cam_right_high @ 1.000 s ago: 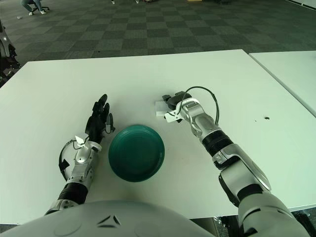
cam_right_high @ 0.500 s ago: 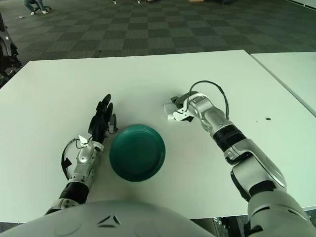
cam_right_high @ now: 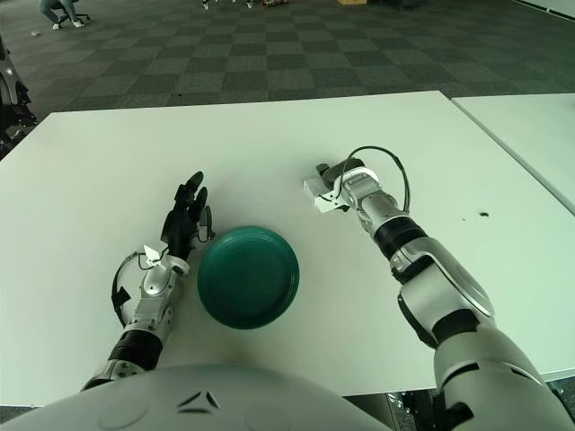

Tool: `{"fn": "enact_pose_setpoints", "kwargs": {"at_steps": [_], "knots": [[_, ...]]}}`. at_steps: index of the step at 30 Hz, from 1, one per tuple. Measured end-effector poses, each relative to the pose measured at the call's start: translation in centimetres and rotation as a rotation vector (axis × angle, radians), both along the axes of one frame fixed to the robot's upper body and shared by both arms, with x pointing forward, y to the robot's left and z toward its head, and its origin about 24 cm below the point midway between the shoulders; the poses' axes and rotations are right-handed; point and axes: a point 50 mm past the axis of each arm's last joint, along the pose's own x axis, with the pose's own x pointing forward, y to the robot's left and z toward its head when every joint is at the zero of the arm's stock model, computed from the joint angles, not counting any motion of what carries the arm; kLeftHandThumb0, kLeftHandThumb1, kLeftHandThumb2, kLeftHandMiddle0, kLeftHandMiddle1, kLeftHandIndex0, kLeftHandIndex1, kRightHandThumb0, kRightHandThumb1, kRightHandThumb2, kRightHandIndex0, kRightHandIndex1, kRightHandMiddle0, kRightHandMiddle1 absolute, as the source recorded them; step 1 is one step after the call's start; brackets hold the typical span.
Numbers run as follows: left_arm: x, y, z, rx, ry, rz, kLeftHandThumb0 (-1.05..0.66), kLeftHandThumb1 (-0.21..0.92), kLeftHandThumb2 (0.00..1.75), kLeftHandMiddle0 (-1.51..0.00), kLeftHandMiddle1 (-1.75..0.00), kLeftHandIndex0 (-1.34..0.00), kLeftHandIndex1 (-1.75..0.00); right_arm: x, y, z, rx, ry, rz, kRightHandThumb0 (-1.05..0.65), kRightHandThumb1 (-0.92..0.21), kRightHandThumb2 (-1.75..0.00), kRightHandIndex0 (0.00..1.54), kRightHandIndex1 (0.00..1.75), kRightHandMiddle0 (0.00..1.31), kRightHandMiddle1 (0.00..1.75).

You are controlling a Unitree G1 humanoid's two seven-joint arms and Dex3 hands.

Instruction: Put the charger into the plate.

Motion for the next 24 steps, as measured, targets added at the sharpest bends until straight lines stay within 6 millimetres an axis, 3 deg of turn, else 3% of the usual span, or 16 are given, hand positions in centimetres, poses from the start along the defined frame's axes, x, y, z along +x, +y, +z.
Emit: {"fn": "enact_pose_setpoints", "kwargs": {"at_steps": [11,16,24], "knots": [[-0.1,1.3,0.2,-0.079,-0.037,0.1,-0.72,0.92,0.91,-0.24,-0.02,0.0,-0.62,-0.6,0.8,-2.6,0.024,-0.187,-0.015,-1.02,-0.92,-0.91,0.26,0.05,0.05,0.05],[-0.1,1.9,0.3,-0.096,-0.063,0.144,-0.74,0.92,0.91,-0.22,-0.01,0.0,-0.63,-0.9,0.9,-3.1,0.032,-0.228,-0.01,-0.98,-0.92,-0.87,0.34,0.03,0.01,0.28],[-0.3,2.0,0.8,-0.083,-0.122,0.172,-0.78,0.92,0.94,-0.18,0.0,0.0,-0.59,-1.1,0.9,-3.2,0.059,-0.29,-0.003,-0.97,-0.92,-0.86,0.38,0.03,0.0,0.4]]}}
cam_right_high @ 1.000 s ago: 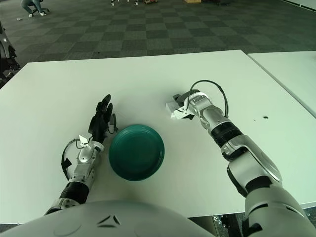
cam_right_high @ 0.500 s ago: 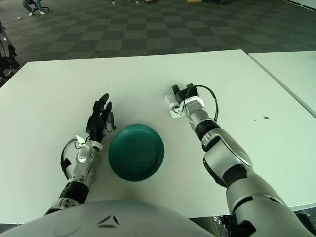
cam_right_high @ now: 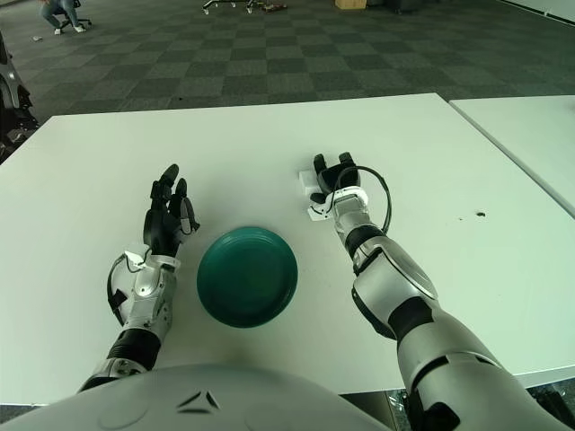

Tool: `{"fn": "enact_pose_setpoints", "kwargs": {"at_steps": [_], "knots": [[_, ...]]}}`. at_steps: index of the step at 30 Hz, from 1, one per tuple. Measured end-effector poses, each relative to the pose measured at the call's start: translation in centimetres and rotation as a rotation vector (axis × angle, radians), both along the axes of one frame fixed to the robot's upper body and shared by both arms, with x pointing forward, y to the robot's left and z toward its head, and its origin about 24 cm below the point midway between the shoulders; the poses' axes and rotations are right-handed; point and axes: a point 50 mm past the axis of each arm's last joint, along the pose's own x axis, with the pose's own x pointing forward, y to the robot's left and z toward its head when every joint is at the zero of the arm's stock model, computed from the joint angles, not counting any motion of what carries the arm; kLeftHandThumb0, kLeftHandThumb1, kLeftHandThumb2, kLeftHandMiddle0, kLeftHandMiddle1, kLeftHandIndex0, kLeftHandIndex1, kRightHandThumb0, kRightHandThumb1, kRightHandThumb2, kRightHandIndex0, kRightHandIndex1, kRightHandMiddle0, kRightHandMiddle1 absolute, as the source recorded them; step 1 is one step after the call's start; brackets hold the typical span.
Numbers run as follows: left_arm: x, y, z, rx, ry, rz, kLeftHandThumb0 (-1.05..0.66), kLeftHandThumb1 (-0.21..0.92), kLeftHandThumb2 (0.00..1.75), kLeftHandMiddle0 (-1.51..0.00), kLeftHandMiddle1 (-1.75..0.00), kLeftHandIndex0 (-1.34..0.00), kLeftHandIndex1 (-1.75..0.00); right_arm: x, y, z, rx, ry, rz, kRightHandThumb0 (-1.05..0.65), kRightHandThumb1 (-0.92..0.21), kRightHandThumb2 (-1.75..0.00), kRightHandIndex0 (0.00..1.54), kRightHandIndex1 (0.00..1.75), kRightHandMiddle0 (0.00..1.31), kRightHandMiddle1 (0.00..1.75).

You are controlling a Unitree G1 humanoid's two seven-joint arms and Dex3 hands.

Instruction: Put the charger into the plate.

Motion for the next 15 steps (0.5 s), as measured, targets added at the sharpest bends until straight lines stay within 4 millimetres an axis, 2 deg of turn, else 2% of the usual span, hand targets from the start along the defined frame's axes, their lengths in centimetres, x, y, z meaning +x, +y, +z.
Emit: {"fn": "enact_pose_setpoints", "kwargs": {"at_steps": [13,15], "knots": [[-0.05,-0.15,0.38,0.013,-0.035,-0.003,-0.79,0.92,0.95,-0.18,-0.01,0.0,-0.58,-0.13,0.19,-0.11,-0.024,-0.017,0.022,-0.97,-0.92,-0.85,0.44,0.05,0.0,0.41],[-0.04,-0.2,0.4,0.013,-0.036,-0.005,-0.79,0.92,0.95,-0.19,-0.01,0.0,-0.59,-0.13,0.21,-0.12,-0.031,-0.018,0.024,-0.98,-0.92,-0.86,0.46,0.06,0.0,0.45]]}}
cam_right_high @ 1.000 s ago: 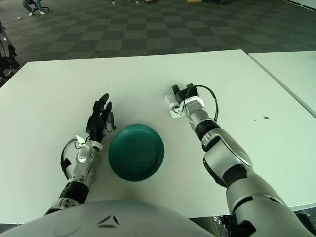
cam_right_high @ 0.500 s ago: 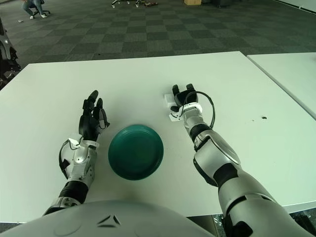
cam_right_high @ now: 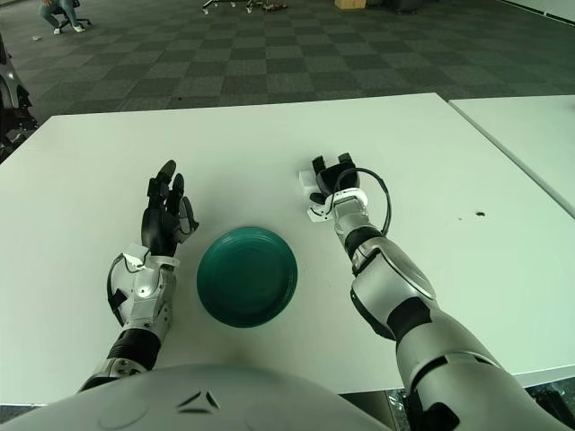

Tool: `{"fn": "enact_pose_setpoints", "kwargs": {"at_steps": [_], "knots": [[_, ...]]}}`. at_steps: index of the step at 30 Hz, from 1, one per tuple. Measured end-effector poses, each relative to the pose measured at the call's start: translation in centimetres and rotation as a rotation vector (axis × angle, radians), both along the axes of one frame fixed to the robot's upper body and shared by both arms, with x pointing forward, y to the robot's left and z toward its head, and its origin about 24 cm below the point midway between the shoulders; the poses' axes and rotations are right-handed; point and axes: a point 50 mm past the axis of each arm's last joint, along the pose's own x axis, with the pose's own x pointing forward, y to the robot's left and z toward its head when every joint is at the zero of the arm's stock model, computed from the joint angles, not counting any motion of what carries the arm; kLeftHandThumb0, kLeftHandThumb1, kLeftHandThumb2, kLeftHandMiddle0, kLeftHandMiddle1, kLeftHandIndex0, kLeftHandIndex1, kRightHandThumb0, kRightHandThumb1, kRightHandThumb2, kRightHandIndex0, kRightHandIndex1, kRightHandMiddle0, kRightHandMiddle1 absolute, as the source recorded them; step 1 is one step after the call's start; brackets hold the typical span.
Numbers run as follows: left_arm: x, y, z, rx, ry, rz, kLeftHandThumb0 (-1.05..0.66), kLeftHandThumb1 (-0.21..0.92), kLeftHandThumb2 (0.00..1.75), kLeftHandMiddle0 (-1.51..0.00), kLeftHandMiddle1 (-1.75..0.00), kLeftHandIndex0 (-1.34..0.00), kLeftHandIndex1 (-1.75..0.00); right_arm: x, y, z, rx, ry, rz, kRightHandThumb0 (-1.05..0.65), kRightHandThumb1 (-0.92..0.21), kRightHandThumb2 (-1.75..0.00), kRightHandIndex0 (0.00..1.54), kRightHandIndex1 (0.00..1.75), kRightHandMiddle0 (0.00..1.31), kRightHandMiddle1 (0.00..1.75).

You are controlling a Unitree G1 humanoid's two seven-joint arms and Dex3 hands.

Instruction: Put the charger into the plate.

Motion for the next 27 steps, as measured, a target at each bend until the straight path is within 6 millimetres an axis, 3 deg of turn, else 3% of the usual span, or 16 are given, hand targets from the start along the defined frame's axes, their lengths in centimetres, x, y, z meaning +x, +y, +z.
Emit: {"fn": "enact_pose_setpoints", "kwargs": {"at_steps": [10,18,27], "knots": [[-0.04,0.01,-0.02,-0.003,-0.001,-0.006,-0.78,0.92,0.95,-0.22,-0.02,0.0,-0.62,0.0,0.12,-0.07,-0.021,0.015,0.01,-1.02,-0.92,-0.84,0.49,0.08,0.0,0.6],[-0.27,0.13,0.15,-0.017,-0.007,-0.016,-0.8,0.92,0.94,-0.2,0.0,0.0,-0.57,0.38,0.1,0.17,-0.011,0.073,-0.012,-1.03,-0.92,-0.74,0.42,0.05,0.0,0.4],[-0.87,0.1,0.05,-0.038,0.018,-0.026,-0.81,0.92,0.93,-0.21,-0.01,0.0,-0.64,0.76,0.06,0.41,0.058,0.154,-0.059,-1.02,-0.92,-0.75,0.25,0.01,0.0,0.1]]}}
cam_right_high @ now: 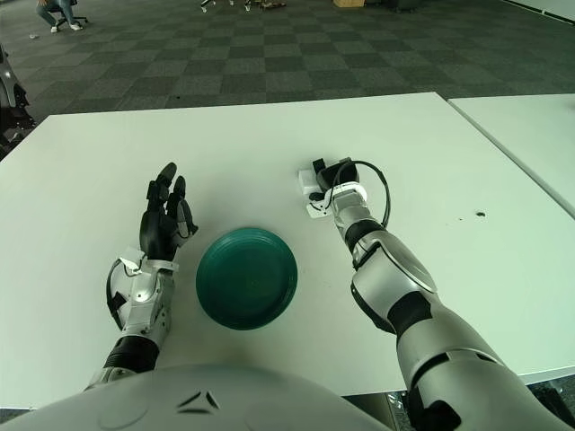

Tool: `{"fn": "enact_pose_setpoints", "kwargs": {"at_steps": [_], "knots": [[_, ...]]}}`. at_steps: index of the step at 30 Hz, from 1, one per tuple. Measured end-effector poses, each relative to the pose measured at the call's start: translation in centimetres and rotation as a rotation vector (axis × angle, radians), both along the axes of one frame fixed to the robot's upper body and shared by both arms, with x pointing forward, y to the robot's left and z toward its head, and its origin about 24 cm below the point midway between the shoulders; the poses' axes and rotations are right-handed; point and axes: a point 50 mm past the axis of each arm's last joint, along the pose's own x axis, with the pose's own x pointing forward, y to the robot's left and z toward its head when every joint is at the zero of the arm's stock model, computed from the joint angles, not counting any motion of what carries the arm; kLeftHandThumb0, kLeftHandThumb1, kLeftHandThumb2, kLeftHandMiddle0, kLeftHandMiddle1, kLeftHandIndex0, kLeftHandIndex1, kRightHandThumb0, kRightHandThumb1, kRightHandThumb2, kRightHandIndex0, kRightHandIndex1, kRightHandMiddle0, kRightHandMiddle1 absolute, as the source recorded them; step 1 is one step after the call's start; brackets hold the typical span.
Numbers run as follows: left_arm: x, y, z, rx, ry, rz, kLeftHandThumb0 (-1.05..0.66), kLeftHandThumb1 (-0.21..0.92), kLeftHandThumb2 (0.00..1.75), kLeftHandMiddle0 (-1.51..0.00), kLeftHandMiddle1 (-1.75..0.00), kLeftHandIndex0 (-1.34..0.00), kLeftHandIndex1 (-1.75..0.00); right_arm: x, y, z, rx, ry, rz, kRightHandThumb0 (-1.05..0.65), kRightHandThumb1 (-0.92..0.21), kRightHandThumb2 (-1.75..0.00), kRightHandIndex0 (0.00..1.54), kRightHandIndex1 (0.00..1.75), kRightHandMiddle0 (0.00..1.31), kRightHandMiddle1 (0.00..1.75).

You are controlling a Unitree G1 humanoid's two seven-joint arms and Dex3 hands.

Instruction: Put the charger into the plate.

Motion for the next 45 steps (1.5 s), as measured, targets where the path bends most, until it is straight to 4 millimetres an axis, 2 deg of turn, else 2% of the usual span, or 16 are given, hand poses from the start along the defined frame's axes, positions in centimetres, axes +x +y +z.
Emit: {"fn": "enact_pose_setpoints", "kwargs": {"at_steps": [5,16,26,29,33,34,35,36,37,38,39,40,41,42,45], "knots": [[-0.4,-0.1,0.0,-0.003,0.011,-0.008,-0.81,0.92,0.94,-0.22,-0.01,0.0,-0.66,0.0,0.0,0.0,0.034,0.014,-0.018,-1.01,-0.92,-0.75,0.2,0.0,0.0,0.02],[-1.4,-0.1,-0.2,-0.012,0.042,-0.018,-0.81,0.92,0.93,-0.22,-0.01,0.0,-0.66,0.0,0.1,0.0,0.055,0.019,-0.024,-1.02,-0.92,-0.74,0.14,0.0,0.0,0.0],[-1.9,0.0,-0.3,-0.021,0.06,-0.017,-0.8,0.92,0.93,-0.22,-0.01,0.0,-0.65,0.0,0.1,0.0,0.054,0.021,-0.02,-1.03,-0.92,-0.76,0.17,0.02,0.0,0.0],[-2.0,0.0,-0.3,-0.025,0.067,-0.016,-0.8,0.92,0.93,-0.22,-0.01,0.0,-0.64,0.0,0.1,0.0,0.053,0.021,-0.019,-1.02,-0.92,-0.77,0.26,0.06,0.0,0.0],[-2.1,0.0,-0.4,-0.03,0.073,-0.015,-0.8,0.92,0.93,-0.21,0.0,0.0,-0.63,0.0,0.1,-0.1,0.052,0.021,-0.018,-0.99,-0.92,-0.75,0.27,0.6,0.0,0.22],[-2.2,0.0,-0.4,-0.031,0.074,-0.015,-0.8,0.92,0.93,-0.21,0.0,0.0,-0.63,0.0,0.1,-0.1,0.051,0.021,-0.017,-0.96,-0.92,-0.73,0.29,0.84,0.0,0.43],[-2.2,0.0,-0.4,-0.032,0.074,-0.015,-0.8,0.92,0.93,-0.21,0.0,0.0,-0.63,0.0,0.2,-0.1,0.049,0.021,-0.015,-0.94,-0.92,-0.72,0.3,1.0,0.0,0.56],[-2.3,0.0,-0.4,-0.032,0.073,-0.014,-0.8,0.92,0.93,-0.21,0.0,0.0,-0.64,0.0,0.2,-0.1,0.048,0.02,-0.013,-0.91,-0.92,-0.69,0.34,1.24,0.0,0.73],[-2.3,0.0,-0.3,-0.032,0.073,-0.014,-0.8,0.92,0.93,-0.21,0.0,0.0,-0.64,0.0,0.2,-0.1,0.045,0.017,-0.01,-0.9,-0.92,-0.68,0.35,1.33,0.0,0.79],[-2.4,0.1,-0.3,-0.032,0.072,-0.013,-0.8,0.92,0.93,-0.22,0.0,0.0,-0.65,0.0,0.2,-0.1,0.042,0.014,-0.005,-0.83,-0.92,-0.62,0.42,1.53,0.03,1.03],[-2.4,0.1,-0.3,-0.032,0.072,-0.013,-0.8,0.92,0.93,-0.22,0.0,0.0,-0.65,0.0,0.2,-0.1,0.039,0.012,0.0,-0.81,-0.92,-0.61,0.43,1.58,0.03,1.08],[-2.5,0.1,-0.3,-0.032,0.071,-0.012,-0.79,0.92,0.93,-0.22,-0.01,0.0,-0.65,0.0,0.3,-0.1,0.036,0.009,0.005,-0.76,-0.92,-0.56,0.52,1.64,0.15,1.24],[-2.5,0.1,-0.3,-0.032,0.071,-0.012,-0.79,0.92,0.93,-0.22,-0.01,0.0,-0.65,-0.1,0.3,-0.1,0.035,0.005,0.008,-0.74,-0.92,-0.55,0.55,1.66,0.2,1.3],[-2.5,0.1,-0.3,-0.032,0.071,-0.012,-0.8,0.92,0.93,-0.22,-0.01,0.0,-0.66,-0.1,0.3,-0.1,0.035,0.001,0.012,-0.61,-0.85,-0.63,0.6,1.69,0.25,1.45],[-2.6,0.1,-0.2,-0.032,0.07,-0.008,-0.8,0.92,0.94,-0.22,-0.01,0.0,-0.66,-0.1,0.5,0.0,0.042,-0.014,0.021,-0.47,-0.72,-0.8,0.68,1.73,0.33,1.65]]}}
